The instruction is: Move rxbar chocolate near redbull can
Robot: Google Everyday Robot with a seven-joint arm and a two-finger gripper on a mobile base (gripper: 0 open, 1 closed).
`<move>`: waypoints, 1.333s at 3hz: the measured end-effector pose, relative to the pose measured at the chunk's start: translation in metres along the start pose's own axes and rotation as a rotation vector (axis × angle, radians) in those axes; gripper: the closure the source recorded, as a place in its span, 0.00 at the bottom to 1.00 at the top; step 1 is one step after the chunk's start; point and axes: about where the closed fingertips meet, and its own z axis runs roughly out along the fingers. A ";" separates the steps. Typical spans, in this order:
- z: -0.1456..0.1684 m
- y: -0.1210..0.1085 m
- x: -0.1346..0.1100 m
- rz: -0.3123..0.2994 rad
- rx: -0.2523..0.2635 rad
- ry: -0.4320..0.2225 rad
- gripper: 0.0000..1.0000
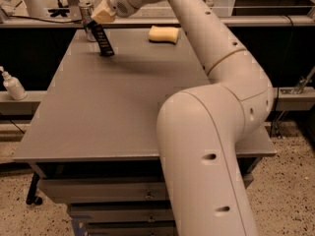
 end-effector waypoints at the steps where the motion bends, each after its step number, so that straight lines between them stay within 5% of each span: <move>1: -0.011 -0.030 -0.003 0.001 0.108 -0.004 1.00; 2: -0.012 -0.050 0.004 0.038 0.218 0.008 1.00; 4: 0.015 -0.041 0.024 0.109 0.252 0.008 1.00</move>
Offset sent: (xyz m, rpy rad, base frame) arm 0.0386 -0.0336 -0.0023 0.0565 -0.1203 -0.3480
